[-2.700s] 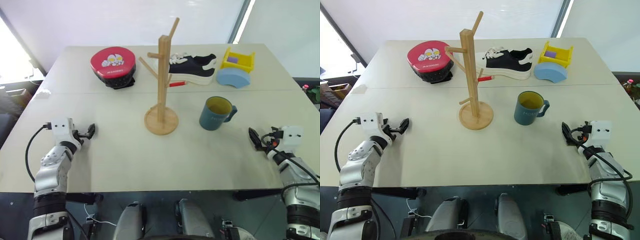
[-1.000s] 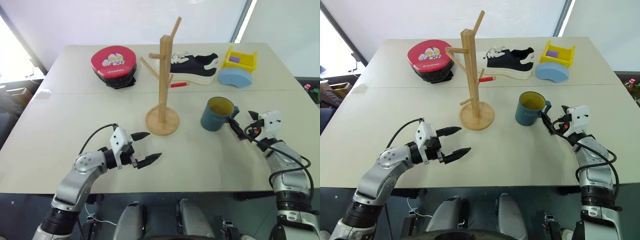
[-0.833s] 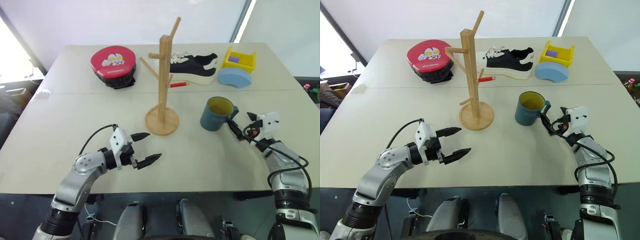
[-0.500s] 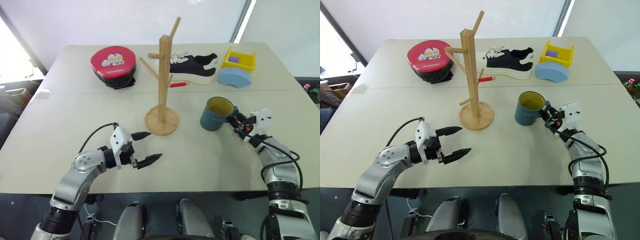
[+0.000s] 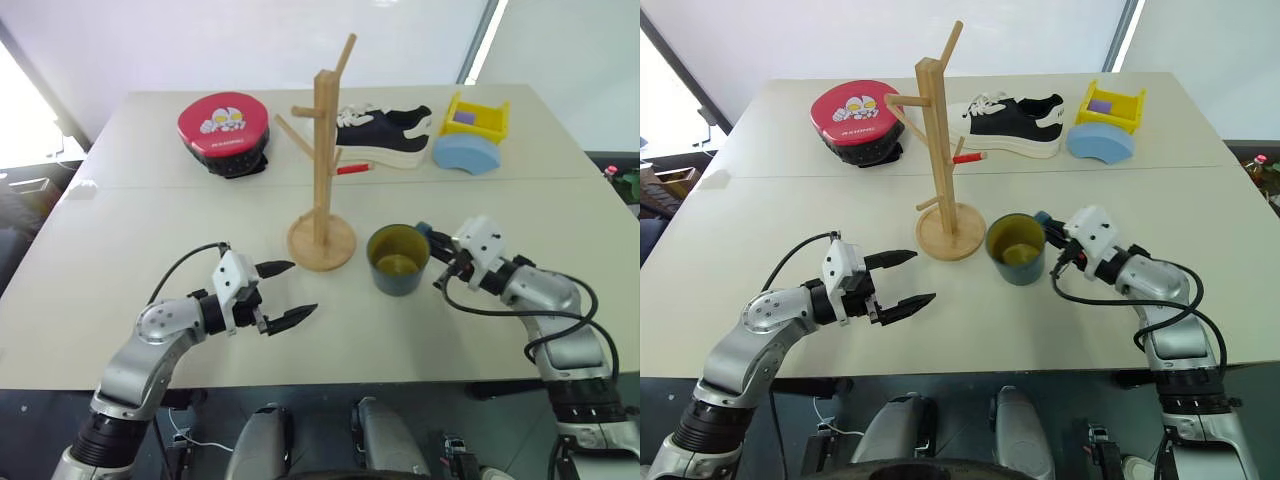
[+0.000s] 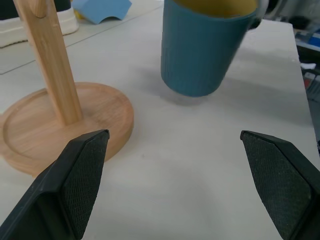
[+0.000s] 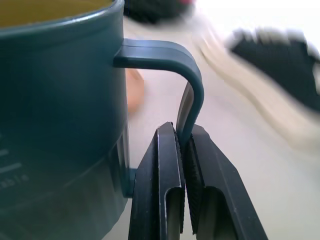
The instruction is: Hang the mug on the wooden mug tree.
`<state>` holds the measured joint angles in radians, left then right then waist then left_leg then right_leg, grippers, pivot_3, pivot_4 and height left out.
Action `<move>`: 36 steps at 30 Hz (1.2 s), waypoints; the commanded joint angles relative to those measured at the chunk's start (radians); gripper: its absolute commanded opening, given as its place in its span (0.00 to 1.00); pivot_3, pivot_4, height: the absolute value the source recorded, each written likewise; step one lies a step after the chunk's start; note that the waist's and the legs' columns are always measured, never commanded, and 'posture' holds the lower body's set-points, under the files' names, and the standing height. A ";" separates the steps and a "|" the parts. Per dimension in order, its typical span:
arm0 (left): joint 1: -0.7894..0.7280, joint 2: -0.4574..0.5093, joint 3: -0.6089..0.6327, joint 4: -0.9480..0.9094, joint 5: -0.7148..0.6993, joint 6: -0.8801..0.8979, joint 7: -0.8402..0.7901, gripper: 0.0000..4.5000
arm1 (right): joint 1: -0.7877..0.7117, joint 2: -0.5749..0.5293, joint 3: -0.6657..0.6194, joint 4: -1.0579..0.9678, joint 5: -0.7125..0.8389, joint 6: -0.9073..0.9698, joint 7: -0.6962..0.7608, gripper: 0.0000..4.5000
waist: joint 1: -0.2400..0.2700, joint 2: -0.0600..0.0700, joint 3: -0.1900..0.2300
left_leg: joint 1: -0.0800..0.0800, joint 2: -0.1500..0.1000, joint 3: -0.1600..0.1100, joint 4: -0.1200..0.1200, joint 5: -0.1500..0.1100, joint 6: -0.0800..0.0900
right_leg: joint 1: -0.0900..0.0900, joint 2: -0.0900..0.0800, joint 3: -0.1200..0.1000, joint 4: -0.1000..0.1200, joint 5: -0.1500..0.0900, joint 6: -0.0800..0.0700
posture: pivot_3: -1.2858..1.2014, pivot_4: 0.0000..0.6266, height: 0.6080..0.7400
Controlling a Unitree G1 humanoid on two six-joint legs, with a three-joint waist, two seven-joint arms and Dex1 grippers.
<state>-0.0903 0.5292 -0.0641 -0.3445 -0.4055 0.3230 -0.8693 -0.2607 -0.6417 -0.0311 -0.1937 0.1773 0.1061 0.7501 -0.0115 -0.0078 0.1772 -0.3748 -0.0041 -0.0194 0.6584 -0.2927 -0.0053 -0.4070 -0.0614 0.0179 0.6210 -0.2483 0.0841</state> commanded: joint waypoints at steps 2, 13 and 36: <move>-0.038 0.010 0.033 0.005 -0.021 -0.017 -0.013 1.00 | -0.117 -0.040 0.011 -0.131 -0.020 0.082 -0.007 0.01 | 0.002 0.000 0.000 | 0.000 0.000 0.000 0.001 0.000 0.000 | 0.001 0.000 0.000 0.000 -0.001 -0.001 | 0.52 0.24 0.96; -0.155 0.070 0.188 -0.060 -0.218 0.124 -0.004 1.00 | -0.323 -0.065 0.072 -0.079 -0.096 0.125 0.010 0.01 | 0.000 -0.001 0.001 | -0.003 0.000 -0.001 0.003 0.000 0.000 | 0.000 -0.001 -0.001 -0.001 0.000 0.000 | 0.52 0.24 0.96; -0.107 0.075 0.252 -0.089 -0.255 0.129 0.080 1.00 | -0.524 -0.027 0.188 0.104 -0.189 0.086 0.075 0.01 | -0.001 -0.001 0.001 | -0.003 -0.001 -0.001 0.003 0.000 0.000 | 0.000 -0.001 -0.001 -0.001 0.000 0.000 | 0.52 0.24 0.96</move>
<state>-0.1989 0.6028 0.1521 -0.4041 -0.6440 0.4677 -0.7973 -0.7535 -0.6730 0.1671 -0.0794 -0.0022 0.2104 0.8318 -0.0129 -0.0092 0.1779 -0.3773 -0.0046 -0.0199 0.6610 -0.2929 -0.0051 -0.4076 -0.0629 0.0170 0.6205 -0.2483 0.0838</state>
